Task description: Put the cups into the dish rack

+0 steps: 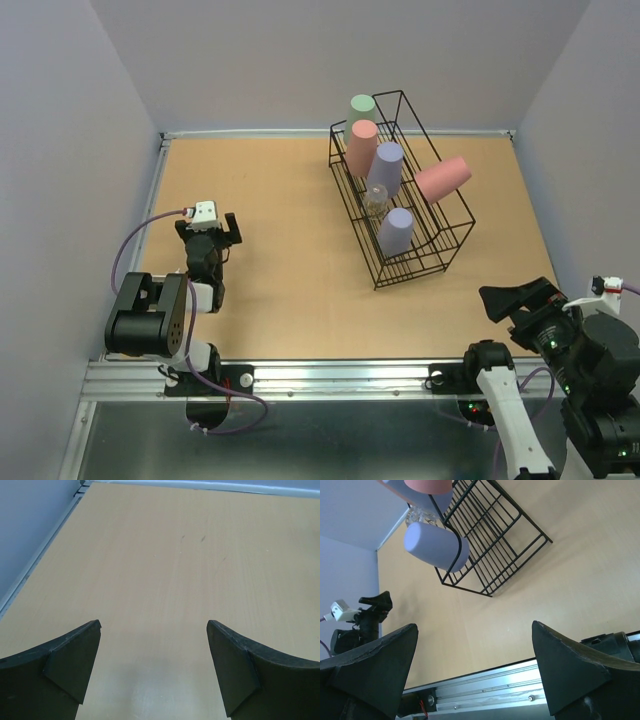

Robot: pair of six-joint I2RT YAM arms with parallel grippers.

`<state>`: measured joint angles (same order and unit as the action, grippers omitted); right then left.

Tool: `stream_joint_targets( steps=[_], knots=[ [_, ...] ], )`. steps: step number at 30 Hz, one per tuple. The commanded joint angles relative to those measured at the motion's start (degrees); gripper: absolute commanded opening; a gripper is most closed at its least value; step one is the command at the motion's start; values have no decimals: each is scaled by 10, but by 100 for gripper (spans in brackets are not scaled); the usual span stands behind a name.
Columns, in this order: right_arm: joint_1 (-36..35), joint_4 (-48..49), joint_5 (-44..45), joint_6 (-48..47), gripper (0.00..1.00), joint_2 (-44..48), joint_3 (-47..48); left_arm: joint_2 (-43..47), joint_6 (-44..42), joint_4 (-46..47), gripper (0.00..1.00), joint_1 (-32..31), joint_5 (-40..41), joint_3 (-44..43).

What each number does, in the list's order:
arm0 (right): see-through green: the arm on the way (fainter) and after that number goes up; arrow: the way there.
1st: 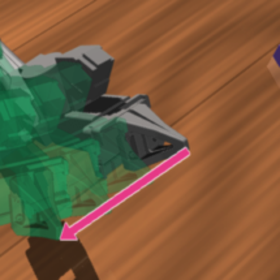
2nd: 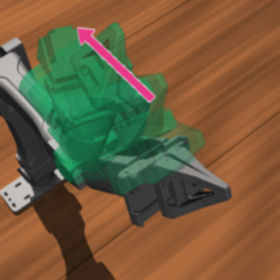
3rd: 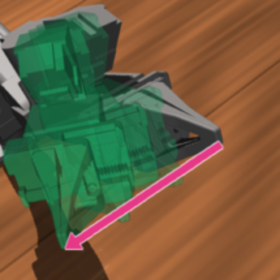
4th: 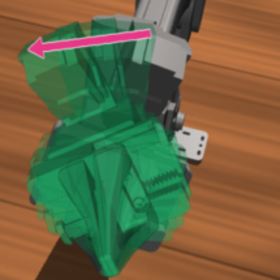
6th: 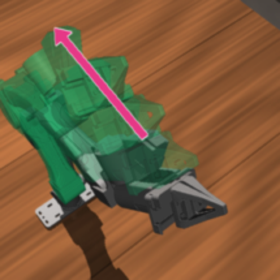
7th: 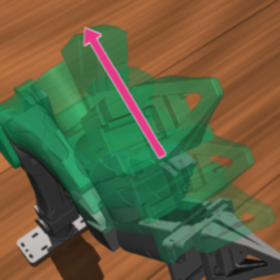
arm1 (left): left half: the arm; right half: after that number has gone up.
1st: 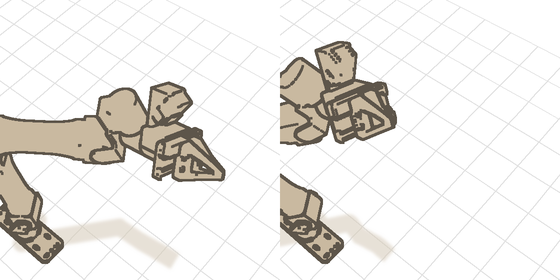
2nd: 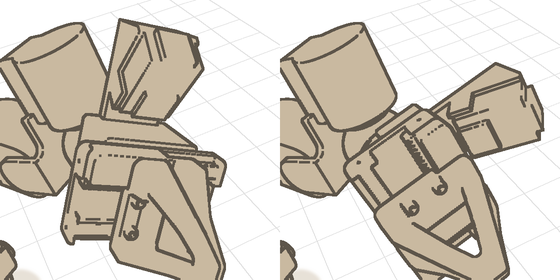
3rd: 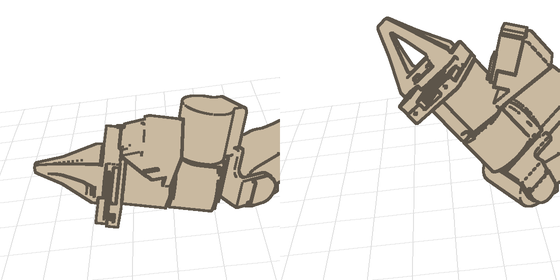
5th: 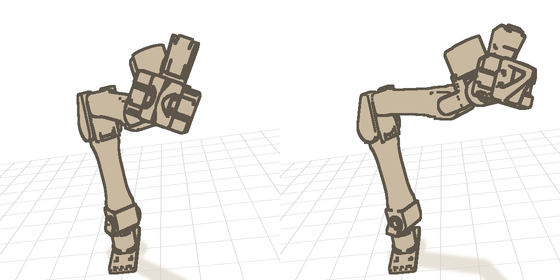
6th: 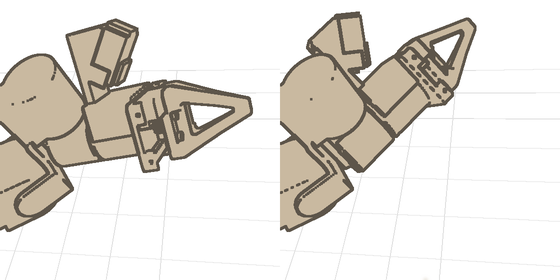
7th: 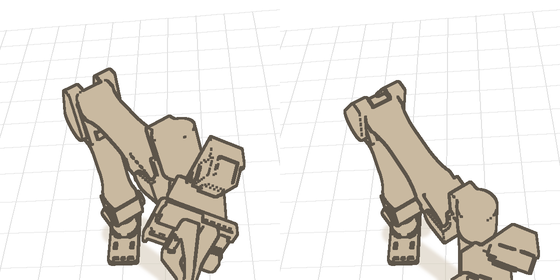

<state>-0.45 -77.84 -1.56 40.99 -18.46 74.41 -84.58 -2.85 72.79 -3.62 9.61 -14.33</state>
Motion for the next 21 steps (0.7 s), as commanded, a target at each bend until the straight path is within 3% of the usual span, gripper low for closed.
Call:
stream_joint_targets(
  steps=[1, 21],
  knots=[
    [-3, 8, 12, 17, 100, 13, -8, 13, 1, 146, 99, 4, 30, 3],
    [-4, 11, 35, 100, 100, 78, -47, 13, -1, 154, 99, 4, 28, 4]
  ],
)
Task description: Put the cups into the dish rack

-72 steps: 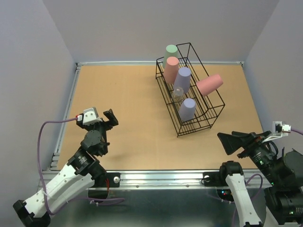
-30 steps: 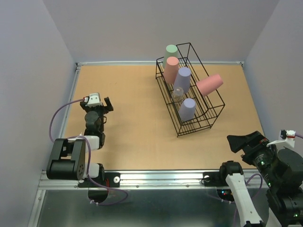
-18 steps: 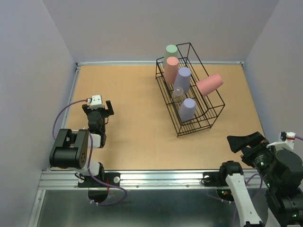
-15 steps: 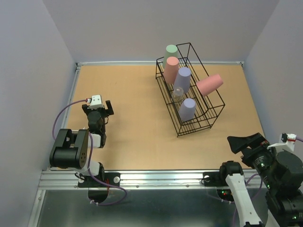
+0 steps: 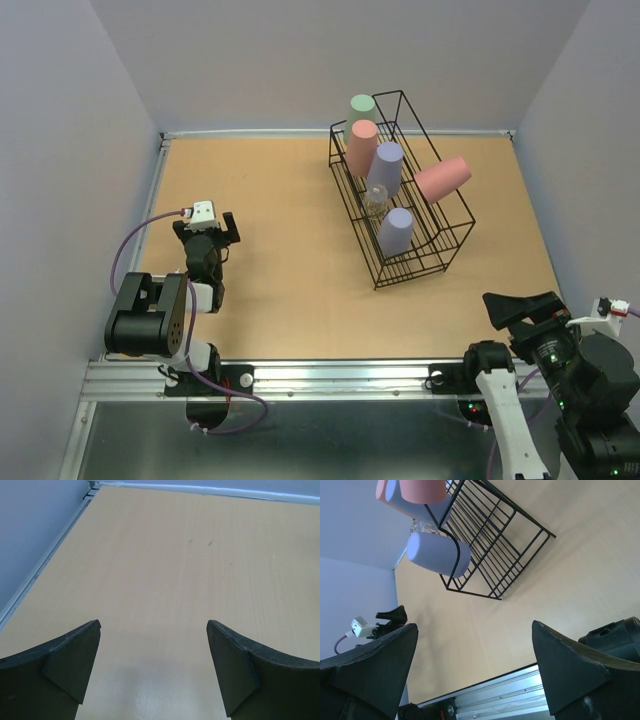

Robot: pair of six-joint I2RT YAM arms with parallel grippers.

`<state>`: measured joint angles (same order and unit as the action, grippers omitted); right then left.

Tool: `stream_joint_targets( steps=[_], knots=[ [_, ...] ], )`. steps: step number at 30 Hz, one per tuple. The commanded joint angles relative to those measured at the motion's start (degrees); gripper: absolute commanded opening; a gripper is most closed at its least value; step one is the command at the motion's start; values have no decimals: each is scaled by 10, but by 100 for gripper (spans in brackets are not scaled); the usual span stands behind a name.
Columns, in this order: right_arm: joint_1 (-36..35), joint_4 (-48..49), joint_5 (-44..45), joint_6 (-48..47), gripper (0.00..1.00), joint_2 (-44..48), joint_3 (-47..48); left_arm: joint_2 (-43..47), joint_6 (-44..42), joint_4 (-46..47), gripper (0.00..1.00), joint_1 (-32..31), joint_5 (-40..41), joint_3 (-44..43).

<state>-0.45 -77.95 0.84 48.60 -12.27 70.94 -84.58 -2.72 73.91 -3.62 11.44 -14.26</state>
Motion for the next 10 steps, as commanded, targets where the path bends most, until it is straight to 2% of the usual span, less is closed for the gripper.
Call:
stream_joint_targets(
  steps=[1, 10],
  knots=[
    [-4, 13, 11, 26, 100, 21, -13, 13, -3, 143, 99, 4, 9, 5],
    [-3, 45, -36, 20, 100, 35, -24, 13, -3, 142, 99, 4, 9, 5]
  ],
)
